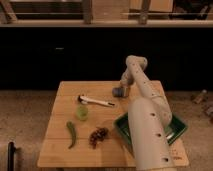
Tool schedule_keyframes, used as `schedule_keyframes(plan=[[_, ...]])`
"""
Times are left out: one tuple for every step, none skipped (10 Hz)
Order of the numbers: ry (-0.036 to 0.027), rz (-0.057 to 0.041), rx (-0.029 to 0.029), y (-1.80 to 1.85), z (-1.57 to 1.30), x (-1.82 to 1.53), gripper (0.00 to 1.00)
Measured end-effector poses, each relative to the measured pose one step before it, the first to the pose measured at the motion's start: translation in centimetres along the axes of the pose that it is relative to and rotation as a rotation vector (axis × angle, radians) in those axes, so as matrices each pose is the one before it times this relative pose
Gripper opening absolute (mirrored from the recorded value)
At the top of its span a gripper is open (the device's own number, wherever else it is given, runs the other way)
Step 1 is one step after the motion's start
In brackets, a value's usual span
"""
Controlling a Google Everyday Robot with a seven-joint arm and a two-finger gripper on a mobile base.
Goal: Wipe tray with sponge
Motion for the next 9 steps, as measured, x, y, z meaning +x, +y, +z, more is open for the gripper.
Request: schedule_keyframes(plan=[[0.00101, -0.00048, -0.00095, 0.017, -0.117, 0.007, 0.03], [0.00013, -0.00113, -0.00017, -0.009, -0.039, -0.021, 0.00], [0.00001, -0.00057, 0.00004, -0.015, -0.003, -0.027, 0.00], [0.00001, -0.00228, 0.00272, 0.015, -0.084, 0.029, 0.00], [-0.00805, 0.00293, 0.00776, 0.360, -0.521, 0.476, 0.00], [-0.01025, 0.00216, 0.00667, 0.289, -0.507, 0.283, 0.00], [-0.00666, 0.00220, 0.00608, 0.249, -0.370, 0.220, 0.00], [-0.00867, -0.00522, 0.00629, -0.016, -0.218, -0.241, 0.00], [-0.00594, -0.00325, 0.00517, 0.039, -0.212, -0.035, 0.00]])
